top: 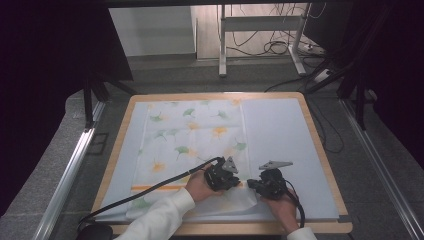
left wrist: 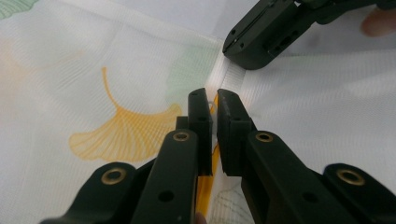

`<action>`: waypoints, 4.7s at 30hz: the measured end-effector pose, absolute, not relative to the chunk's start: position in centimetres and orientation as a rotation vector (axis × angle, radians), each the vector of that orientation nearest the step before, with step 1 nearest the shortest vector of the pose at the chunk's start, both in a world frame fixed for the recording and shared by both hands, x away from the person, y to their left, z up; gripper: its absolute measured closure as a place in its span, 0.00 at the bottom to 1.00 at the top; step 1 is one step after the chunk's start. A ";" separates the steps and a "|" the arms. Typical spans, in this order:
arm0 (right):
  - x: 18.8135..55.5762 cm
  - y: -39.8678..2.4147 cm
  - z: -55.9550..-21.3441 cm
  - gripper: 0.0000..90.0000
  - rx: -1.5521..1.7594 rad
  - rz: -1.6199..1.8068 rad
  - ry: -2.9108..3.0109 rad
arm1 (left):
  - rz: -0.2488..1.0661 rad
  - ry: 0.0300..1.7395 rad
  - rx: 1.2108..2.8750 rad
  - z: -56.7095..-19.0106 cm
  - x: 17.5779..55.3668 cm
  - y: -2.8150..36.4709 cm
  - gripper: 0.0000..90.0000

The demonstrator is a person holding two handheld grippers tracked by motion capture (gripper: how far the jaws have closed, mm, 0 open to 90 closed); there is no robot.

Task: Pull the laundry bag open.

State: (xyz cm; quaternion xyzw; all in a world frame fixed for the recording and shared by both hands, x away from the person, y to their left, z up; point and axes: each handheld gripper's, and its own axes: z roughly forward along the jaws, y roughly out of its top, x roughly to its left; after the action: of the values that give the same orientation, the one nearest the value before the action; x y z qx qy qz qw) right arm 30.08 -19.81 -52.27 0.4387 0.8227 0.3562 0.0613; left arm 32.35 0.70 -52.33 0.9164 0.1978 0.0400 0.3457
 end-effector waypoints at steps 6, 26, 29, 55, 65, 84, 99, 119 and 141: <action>30.1 -19.9 -52.3 1.00 1.324 1.081 2.490 | 0.086 0.535 2.366 -52.4 32.3 1.3 0.95; 30.1 -19.9 -52.3 1.00 1.327 1.086 2.489 | 0.082 0.602 2.352 -52.5 32.2 4.4 0.95; 30.1 -19.9 -52.3 1.00 1.325 1.088 2.489 | 0.078 0.619 2.348 -52.6 32.2 5.2 0.95; 30.1 -20.0 -52.4 1.00 1.313 1.098 2.494 | 0.084 0.686 2.345 -52.6 31.4 9.0 0.95; 30.1 -20.0 -52.4 1.00 1.310 1.097 2.493 | 0.096 0.706 2.338 -52.6 31.0 9.9 0.95; 30.1 -20.0 -52.4 1.00 1.307 1.094 2.492 | 0.106 0.730 2.339 -52.6 30.5 11.3 0.95; 30.1 -20.0 -52.4 1.00 1.308 1.098 2.493 | 0.110 0.771 2.334 -52.7 30.4 12.9 0.95; 30.1 -20.0 -52.4 1.00 1.308 1.097 2.489 | 0.120 0.813 2.327 -52.7 29.9 14.7 0.95; 30.1 -20.0 -52.4 1.00 1.305 1.095 2.491 | 0.137 0.870 2.326 -52.7 29.4 17.7 0.95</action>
State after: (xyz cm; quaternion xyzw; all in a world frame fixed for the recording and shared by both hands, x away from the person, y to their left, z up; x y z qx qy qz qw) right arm 30.07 -20.00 -52.39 0.4316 0.8238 0.3623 0.0619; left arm 29.35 17.74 -52.71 0.8855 0.3312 0.0523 0.3216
